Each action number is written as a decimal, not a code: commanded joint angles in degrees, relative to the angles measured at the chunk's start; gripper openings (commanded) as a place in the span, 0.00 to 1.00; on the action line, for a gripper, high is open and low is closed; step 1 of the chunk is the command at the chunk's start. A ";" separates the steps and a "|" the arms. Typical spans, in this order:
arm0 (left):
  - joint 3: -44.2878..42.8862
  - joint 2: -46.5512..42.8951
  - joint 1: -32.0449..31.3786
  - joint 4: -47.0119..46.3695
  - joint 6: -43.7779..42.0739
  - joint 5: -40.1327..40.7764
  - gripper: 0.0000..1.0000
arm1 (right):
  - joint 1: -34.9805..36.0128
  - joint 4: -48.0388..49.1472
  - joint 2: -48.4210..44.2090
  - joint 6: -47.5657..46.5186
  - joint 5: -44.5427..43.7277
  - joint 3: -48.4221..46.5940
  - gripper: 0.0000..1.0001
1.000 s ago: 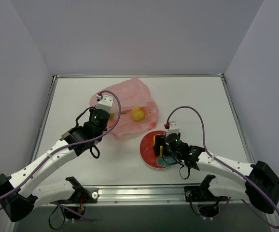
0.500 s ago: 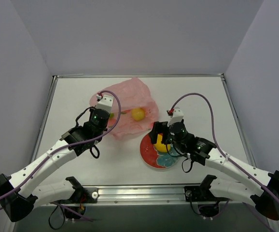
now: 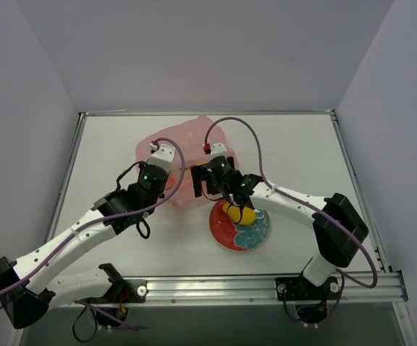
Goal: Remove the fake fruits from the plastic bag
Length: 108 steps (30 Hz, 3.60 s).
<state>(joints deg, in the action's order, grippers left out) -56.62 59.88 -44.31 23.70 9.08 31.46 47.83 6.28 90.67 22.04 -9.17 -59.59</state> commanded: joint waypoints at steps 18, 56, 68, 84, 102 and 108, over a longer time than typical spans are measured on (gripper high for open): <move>-2.44 1.65 -2.00 -0.94 0.94 -1.40 0.02 | -9.16 3.03 23.05 -7.36 6.44 -19.94 0.97; -2.62 0.68 -2.00 0.20 0.94 0.35 0.02 | -2.05 2.43 -15.08 -1.21 6.45 12.92 0.46; -2.44 0.77 -2.00 0.20 0.76 0.97 0.02 | 3.75 -2.33 -21.07 1.34 6.71 20.74 0.49; -2.62 0.86 -2.00 0.55 0.76 0.88 0.02 | 7.53 -5.65 -19.21 0.90 6.18 17.76 1.00; -2.18 0.33 -2.18 0.29 0.76 1.15 0.02 | 3.16 -0.07 -4.47 -4.47 -3.95 -6.32 1.00; -1.92 -0.11 -2.18 -0.24 0.67 0.44 0.02 | -4.41 4.95 6.68 -2.71 12.93 -10.54 1.00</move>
<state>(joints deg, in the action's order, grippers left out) -56.62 61.45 -46.09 23.77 9.28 31.20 45.74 6.57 93.30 19.09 -4.05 -67.09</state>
